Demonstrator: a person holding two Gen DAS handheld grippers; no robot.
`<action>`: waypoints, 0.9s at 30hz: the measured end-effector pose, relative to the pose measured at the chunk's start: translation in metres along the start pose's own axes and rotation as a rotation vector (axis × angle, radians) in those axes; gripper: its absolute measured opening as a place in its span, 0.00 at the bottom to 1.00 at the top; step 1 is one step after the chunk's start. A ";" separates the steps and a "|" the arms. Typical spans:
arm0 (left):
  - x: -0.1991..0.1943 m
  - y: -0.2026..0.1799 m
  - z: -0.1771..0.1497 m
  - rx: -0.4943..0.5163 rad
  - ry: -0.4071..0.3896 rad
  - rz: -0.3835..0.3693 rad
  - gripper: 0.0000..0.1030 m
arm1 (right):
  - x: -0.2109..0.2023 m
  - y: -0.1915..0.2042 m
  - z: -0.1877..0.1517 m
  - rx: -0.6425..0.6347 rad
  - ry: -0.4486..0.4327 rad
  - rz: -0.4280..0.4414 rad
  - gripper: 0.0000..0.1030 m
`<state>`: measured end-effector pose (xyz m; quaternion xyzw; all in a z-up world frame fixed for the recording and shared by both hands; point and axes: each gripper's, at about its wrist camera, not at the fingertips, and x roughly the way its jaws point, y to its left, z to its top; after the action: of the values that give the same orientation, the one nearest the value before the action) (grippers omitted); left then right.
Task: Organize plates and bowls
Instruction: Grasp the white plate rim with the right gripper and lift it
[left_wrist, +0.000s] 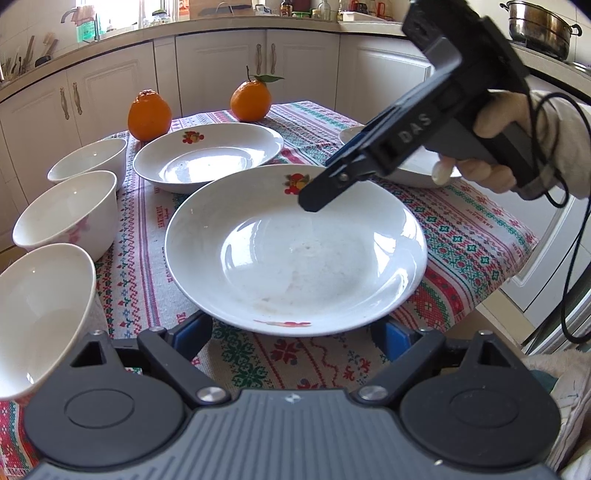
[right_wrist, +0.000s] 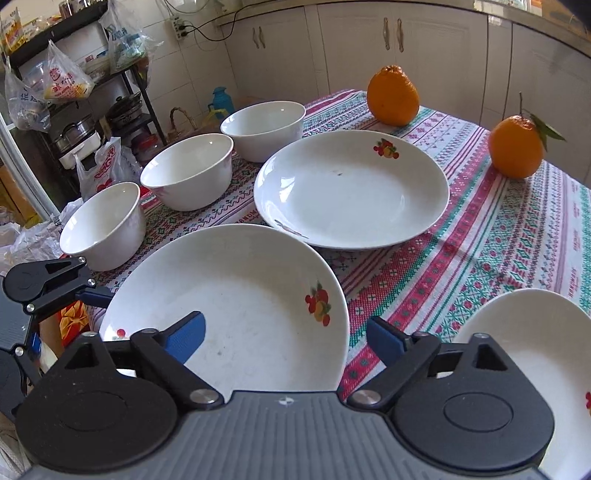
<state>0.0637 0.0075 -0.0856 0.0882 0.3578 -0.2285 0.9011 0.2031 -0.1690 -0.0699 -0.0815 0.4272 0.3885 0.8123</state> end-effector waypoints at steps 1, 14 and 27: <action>0.000 0.000 0.000 0.003 -0.001 -0.001 0.89 | 0.002 -0.002 0.002 0.006 0.005 0.014 0.88; 0.003 0.001 0.002 0.026 0.000 -0.020 0.89 | 0.023 -0.021 0.013 0.065 0.092 0.148 0.76; 0.005 0.002 0.003 0.035 0.020 -0.033 0.85 | 0.023 -0.021 0.021 0.064 0.145 0.163 0.75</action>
<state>0.0695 0.0065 -0.0863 0.1006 0.3641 -0.2486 0.8919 0.2384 -0.1610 -0.0785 -0.0486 0.5023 0.4325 0.7472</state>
